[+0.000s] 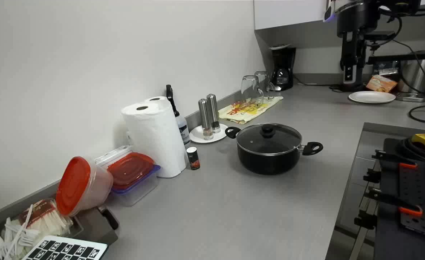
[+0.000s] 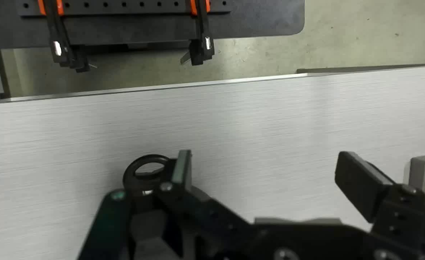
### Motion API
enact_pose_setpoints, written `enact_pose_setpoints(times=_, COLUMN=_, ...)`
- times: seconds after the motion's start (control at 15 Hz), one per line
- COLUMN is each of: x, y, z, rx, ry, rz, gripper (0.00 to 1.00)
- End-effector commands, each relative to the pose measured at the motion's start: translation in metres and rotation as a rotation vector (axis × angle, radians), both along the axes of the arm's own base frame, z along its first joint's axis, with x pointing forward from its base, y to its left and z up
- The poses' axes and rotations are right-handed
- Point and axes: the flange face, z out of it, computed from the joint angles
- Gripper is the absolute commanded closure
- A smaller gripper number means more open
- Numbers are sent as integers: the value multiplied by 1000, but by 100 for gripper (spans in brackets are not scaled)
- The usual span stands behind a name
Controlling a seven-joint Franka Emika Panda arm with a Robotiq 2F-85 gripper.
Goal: Remove the glass lid from the black pot.
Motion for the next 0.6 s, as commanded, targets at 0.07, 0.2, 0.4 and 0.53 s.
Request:
enact_pose_setpoints(times=0.07, x=0, y=0, z=0, rx=0, ry=0, rz=0, gripper=0)
enact_pose_setpoints(times=0.2, x=0, y=0, z=0, rx=0, ry=0, rz=0, gripper=0)
enact_pose_setpoints(times=0.4, x=0, y=0, z=0, rx=0, ry=0, rz=0, gripper=0)
enact_pose_setpoints(times=0.53, x=12, y=3, z=3, rx=-9, ry=-47, rz=-14, gripper=0)
